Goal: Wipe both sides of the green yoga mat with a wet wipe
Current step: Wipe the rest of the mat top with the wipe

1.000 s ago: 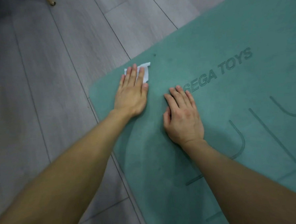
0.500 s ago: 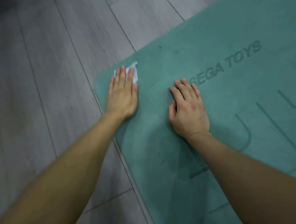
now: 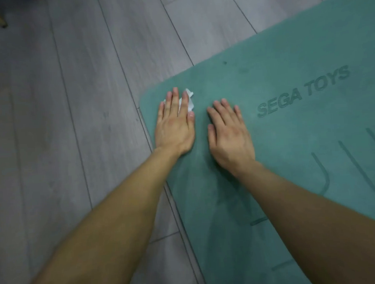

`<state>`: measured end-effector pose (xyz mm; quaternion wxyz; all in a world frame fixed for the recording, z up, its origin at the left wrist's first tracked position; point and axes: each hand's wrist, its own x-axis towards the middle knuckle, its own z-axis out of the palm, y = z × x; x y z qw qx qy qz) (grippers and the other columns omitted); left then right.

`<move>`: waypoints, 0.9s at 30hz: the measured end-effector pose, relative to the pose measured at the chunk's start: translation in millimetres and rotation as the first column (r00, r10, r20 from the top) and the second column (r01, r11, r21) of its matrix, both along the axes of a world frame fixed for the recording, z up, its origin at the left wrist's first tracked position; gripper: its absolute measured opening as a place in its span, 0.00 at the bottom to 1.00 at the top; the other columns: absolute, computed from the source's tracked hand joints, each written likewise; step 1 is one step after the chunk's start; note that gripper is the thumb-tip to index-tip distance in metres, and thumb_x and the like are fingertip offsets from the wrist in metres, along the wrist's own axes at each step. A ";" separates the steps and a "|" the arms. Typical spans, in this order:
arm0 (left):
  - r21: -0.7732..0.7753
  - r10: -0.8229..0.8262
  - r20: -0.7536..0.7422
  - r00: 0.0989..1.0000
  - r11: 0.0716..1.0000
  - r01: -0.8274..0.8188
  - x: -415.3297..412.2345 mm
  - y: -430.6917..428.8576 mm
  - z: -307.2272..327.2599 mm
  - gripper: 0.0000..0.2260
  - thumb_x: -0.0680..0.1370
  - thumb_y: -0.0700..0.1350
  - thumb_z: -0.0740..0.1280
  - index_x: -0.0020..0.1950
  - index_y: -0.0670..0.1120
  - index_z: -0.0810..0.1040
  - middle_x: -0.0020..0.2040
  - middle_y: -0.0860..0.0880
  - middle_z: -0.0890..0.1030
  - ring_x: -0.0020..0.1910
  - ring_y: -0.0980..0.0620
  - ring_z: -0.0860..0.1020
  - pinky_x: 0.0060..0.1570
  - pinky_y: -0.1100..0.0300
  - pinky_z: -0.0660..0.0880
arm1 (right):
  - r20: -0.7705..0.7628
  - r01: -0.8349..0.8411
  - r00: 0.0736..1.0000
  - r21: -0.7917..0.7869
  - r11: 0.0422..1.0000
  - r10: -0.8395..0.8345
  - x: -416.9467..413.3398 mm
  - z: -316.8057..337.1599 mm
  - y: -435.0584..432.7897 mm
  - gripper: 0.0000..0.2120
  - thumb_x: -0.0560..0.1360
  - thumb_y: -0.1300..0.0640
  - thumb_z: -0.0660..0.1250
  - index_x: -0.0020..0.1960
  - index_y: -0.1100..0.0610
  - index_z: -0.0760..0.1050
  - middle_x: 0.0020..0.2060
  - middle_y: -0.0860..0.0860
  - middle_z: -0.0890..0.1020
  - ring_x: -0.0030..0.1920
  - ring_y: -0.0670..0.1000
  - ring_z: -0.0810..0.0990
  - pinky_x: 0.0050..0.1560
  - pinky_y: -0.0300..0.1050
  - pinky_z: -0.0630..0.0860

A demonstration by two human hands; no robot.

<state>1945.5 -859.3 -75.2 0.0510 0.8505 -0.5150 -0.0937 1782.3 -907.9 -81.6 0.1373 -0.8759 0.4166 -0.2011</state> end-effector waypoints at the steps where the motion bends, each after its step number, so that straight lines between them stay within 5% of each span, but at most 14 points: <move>1: -0.007 0.029 0.014 0.999 1.000 -0.029 9.3 -15.0 -3.4 0.28 0.87 0.55 0.45 0.87 0.48 0.49 0.87 0.46 0.47 0.86 0.49 0.44 0.84 0.48 0.42 | -0.026 -0.060 0.998 -0.020 0.998 0.059 1.9 -4.0 3.6 0.24 0.84 0.53 0.58 0.78 0.60 0.71 0.79 0.58 0.69 0.82 0.57 0.61 0.83 0.58 0.54; 10: -0.018 -0.108 0.005 0.994 0.994 0.109 3.1 27.0 -2.6 0.31 0.87 0.59 0.48 0.87 0.50 0.43 0.87 0.43 0.41 0.85 0.47 0.39 0.84 0.45 0.42 | -0.049 -0.057 0.997 -0.020 0.998 0.056 3.1 -3.9 4.5 0.27 0.84 0.49 0.58 0.80 0.58 0.68 0.82 0.56 0.65 0.84 0.55 0.58 0.82 0.57 0.55; 13: -0.090 -0.123 0.070 0.990 0.988 0.129 -5.3 47.8 3.1 0.30 0.88 0.55 0.53 0.87 0.49 0.47 0.87 0.43 0.43 0.86 0.46 0.41 0.84 0.43 0.46 | -0.032 -0.051 0.998 -0.020 0.999 0.050 2.8 -6.9 5.3 0.27 0.84 0.49 0.58 0.80 0.58 0.68 0.81 0.56 0.65 0.84 0.54 0.58 0.83 0.57 0.55; 17: -0.047 -0.187 0.047 0.981 0.981 0.189 -25.2 63.3 -1.4 0.27 0.89 0.54 0.48 0.87 0.49 0.50 0.87 0.47 0.46 0.86 0.51 0.42 0.84 0.46 0.48 | -0.014 -0.048 0.999 -0.028 0.998 0.048 3.4 -8.2 4.5 0.27 0.84 0.49 0.58 0.80 0.59 0.69 0.81 0.56 0.66 0.83 0.55 0.59 0.82 0.57 0.55; 27: -0.031 -0.077 0.016 0.997 0.997 0.077 43.4 -28.2 -8.7 0.27 0.88 0.56 0.46 0.87 0.52 0.49 0.87 0.48 0.47 0.86 0.49 0.44 0.84 0.49 0.41 | -0.060 -0.047 0.997 -0.039 0.998 0.044 4.0 -8.4 4.3 0.28 0.83 0.49 0.58 0.81 0.57 0.67 0.82 0.56 0.65 0.84 0.54 0.57 0.83 0.57 0.55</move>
